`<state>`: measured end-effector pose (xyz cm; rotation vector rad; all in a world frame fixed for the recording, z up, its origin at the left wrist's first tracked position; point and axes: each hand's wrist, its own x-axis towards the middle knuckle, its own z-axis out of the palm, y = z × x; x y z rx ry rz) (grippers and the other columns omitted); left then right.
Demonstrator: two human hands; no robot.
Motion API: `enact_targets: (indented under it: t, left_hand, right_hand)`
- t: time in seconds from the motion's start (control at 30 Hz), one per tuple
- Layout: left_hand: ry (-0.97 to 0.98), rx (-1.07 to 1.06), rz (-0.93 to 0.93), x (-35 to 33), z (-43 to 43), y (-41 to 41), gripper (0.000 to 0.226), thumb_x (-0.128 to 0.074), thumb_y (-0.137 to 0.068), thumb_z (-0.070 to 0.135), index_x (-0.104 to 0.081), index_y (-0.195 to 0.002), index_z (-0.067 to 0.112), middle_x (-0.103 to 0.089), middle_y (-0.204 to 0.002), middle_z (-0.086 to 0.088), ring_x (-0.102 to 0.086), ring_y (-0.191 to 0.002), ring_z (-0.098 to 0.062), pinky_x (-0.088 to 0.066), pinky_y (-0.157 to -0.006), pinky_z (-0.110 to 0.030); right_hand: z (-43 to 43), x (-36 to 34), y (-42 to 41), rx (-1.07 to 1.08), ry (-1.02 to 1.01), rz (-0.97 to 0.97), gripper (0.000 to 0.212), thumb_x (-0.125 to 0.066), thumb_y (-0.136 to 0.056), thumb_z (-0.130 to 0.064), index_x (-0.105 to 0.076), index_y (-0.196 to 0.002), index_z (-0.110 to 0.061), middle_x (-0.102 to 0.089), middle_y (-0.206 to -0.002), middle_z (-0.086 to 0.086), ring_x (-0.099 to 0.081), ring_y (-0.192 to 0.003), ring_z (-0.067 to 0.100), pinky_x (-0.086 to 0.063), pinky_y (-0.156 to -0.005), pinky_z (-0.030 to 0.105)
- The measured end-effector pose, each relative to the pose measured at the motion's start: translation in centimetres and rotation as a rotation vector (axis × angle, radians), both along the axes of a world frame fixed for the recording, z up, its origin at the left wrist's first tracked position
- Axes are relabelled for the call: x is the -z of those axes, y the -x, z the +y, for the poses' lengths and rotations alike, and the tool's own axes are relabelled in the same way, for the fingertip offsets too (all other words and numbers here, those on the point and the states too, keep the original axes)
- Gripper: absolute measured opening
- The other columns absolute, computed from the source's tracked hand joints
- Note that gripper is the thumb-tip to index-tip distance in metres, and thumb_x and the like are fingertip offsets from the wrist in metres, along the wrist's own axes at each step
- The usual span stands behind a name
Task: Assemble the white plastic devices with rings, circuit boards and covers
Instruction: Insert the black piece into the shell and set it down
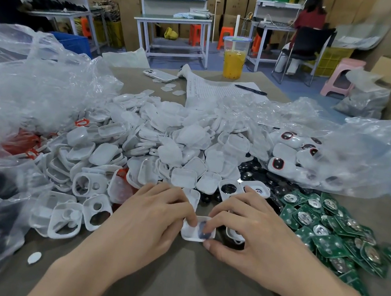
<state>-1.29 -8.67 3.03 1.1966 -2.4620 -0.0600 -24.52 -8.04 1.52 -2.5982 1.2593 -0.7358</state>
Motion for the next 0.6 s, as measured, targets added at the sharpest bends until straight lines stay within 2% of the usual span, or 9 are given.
enact_targets:
  t: [0.1, 0.17, 0.3, 0.37, 0.5, 0.6]
  left_hand:
    - [0.015, -0.003, 0.018, -0.1, 0.1, 0.1, 0.024, -0.057, -0.089, 0.011, -0.071, -0.095, 0.03, -0.063, -0.1, 0.017, -0.058, -0.096, -0.01, -0.046, -0.086, -0.032]
    - [0.02, -0.016, 0.031, -0.1, 0.1, 0.1, 0.026, -0.054, -0.09, 0.011, -0.069, -0.101, 0.029, -0.063, -0.101, 0.017, -0.059, -0.097, -0.011, -0.045, -0.087, -0.032]
    - [0.03, -0.064, 0.039, 0.0, -0.1, 0.0, 0.029, -0.061, -0.092, 0.006, -0.068, -0.108, 0.028, -0.064, -0.102, 0.016, -0.059, -0.097, -0.013, -0.049, -0.086, -0.035]
    - [0.039, -0.076, 0.036, 0.0, -0.1, 0.0, 0.029, -0.062, -0.092, 0.006, -0.068, -0.11, 0.027, -0.065, -0.102, 0.015, -0.059, -0.096, -0.014, -0.05, -0.085, -0.035]
    - [0.055, -0.082, 0.041, 0.0, 0.0, 0.0, 0.028, -0.055, -0.092, 0.01, -0.067, -0.112, 0.026, -0.065, -0.099, 0.014, -0.06, -0.094, -0.015, -0.051, -0.084, -0.036]
    - [0.061, -0.1, 0.038, 0.0, 0.0, 0.1, 0.029, -0.052, -0.092, 0.013, -0.068, -0.112, 0.026, -0.065, -0.099, 0.014, -0.06, -0.093, -0.015, -0.051, -0.085, -0.037]
  right_hand:
    - [0.0, -0.2, 0.1, 0.021, -0.002, -0.014, 0.025, -0.055, -0.093, -0.061, -0.065, -0.106, -0.043, -0.057, -0.111, -0.027, -0.046, -0.115, -0.001, -0.033, -0.112, 0.03]
    - [-0.1, -0.4, 0.2, 0.081, 0.043, -0.067, 0.028, -0.051, -0.096, -0.057, -0.066, -0.112, -0.04, -0.058, -0.113, -0.026, -0.05, -0.116, 0.005, -0.031, -0.11, 0.024]
    - [-0.6, -0.7, 0.8, 0.311, 0.206, -0.181, 0.019, -0.055, -0.099, -0.031, -0.071, -0.109, -0.028, -0.066, -0.106, -0.014, -0.055, -0.103, 0.015, -0.039, -0.098, 0.03]
    - [-1.0, -0.7, 1.3, 0.446, 0.22, -0.214, 0.019, -0.056, -0.099, -0.022, -0.072, -0.109, -0.027, -0.066, -0.107, -0.012, -0.055, -0.104, 0.017, -0.038, -0.098, 0.03]
    - [-1.2, -1.1, 2.5, 0.63, 0.154, -0.225, 0.029, -0.051, -0.095, -0.024, -0.07, -0.117, -0.026, -0.067, -0.113, -0.007, -0.053, -0.107, 0.017, -0.042, -0.1, 0.039]
    - [-1.0, -1.1, 2.8, 0.683, -0.004, -0.117, 0.031, -0.05, -0.098, -0.03, -0.067, -0.123, -0.028, -0.064, -0.122, -0.006, -0.055, -0.111, 0.02, -0.044, -0.096, 0.04]
